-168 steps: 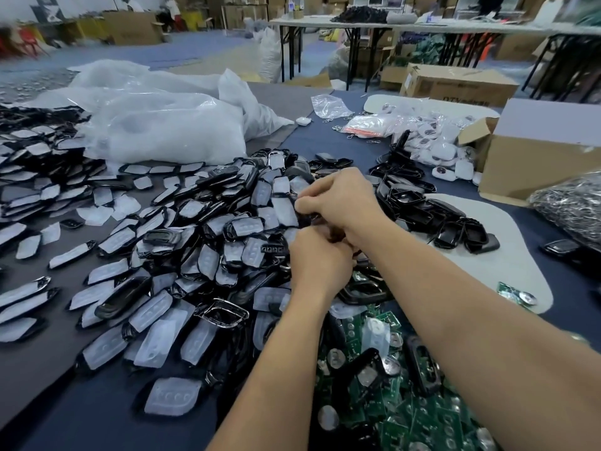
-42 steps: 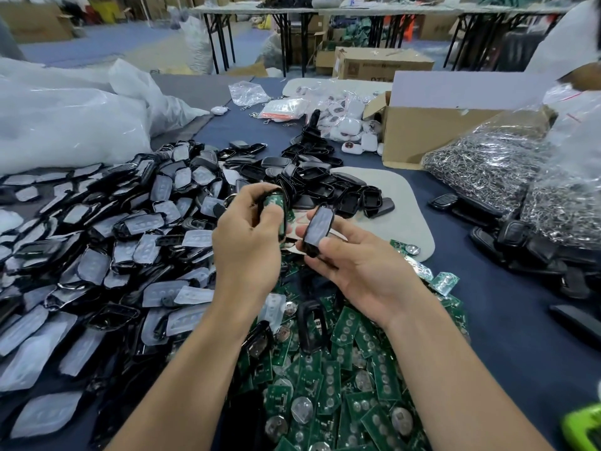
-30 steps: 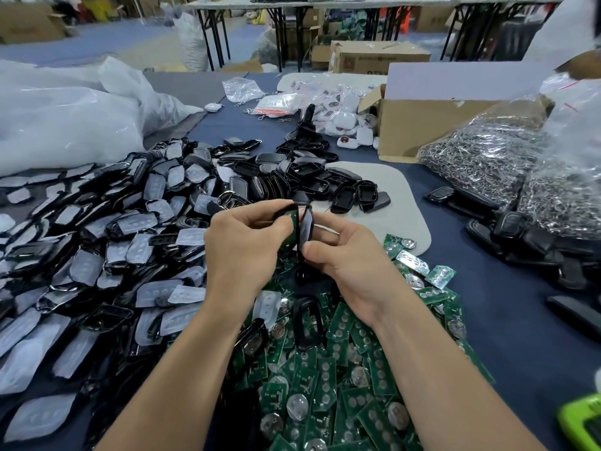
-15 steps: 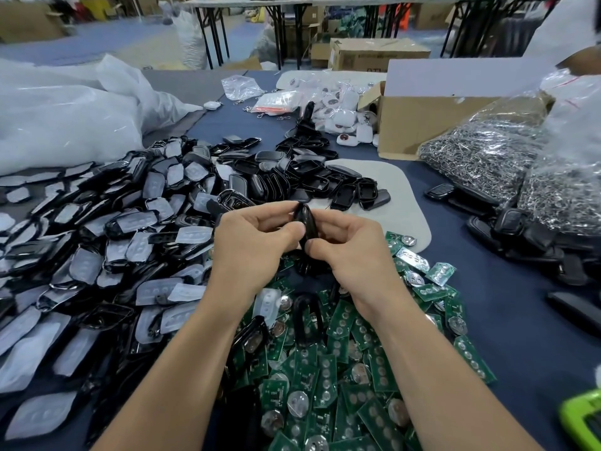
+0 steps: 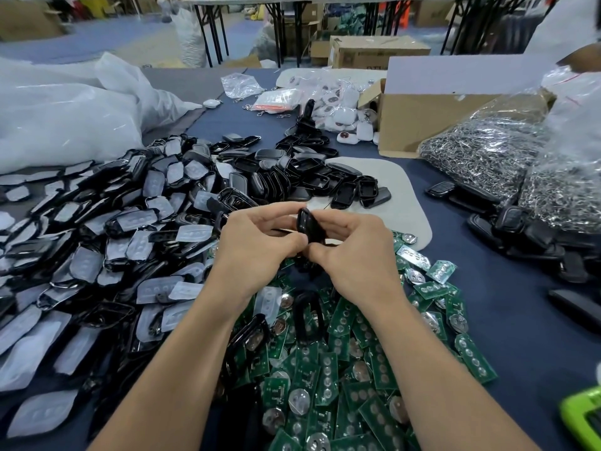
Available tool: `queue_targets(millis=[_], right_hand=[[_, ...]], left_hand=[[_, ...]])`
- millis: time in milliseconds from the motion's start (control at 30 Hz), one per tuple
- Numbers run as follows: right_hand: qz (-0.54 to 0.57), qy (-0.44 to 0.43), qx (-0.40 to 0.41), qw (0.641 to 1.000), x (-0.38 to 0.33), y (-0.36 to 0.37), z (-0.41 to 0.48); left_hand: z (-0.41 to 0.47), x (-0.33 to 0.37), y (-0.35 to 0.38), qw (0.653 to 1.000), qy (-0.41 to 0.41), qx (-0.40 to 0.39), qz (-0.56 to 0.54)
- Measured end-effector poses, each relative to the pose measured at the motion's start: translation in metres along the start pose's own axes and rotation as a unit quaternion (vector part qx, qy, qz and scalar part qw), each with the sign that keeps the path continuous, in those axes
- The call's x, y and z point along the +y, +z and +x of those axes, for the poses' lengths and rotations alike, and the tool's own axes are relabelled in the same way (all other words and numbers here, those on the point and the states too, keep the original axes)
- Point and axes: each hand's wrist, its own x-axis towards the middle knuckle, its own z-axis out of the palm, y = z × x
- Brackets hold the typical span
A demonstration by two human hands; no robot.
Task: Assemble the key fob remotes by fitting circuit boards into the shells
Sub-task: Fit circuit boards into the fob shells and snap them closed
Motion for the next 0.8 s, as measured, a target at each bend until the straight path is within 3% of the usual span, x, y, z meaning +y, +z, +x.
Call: queue_targets(millis=[133, 300, 400, 533, 800], right_hand=[[-0.06, 0.003, 0.014, 0.998, 0.001, 0.001, -0.001], [-0.132, -0.066, 0.035, 0.988, -0.002, 0.007, -0.004], [-0.064, -0.017, 0.006, 0.998, -0.001, 0.006, -0.001], [0.067, 0.078, -0.038, 0.994, 0.005, -0.004, 0.008], [0.103, 0.018, 0.005, 0.995, 0.0, -0.01, 0.007]], left_hand=[[-0.001, 0.003, 0.002, 1.0, -0.007, 0.008, -0.026], [-0.002, 0.005, 0.008, 0.997, 0.006, 0.08, -0.015], [0.0, 0.005, 0.006, 0.994, 0.003, 0.106, -0.015], [0.001, 0.005, 0.002, 0.996, 0.005, 0.079, -0.028], [-0.004, 0.007, 0.003, 0.999, 0.037, 0.014, -0.021]])
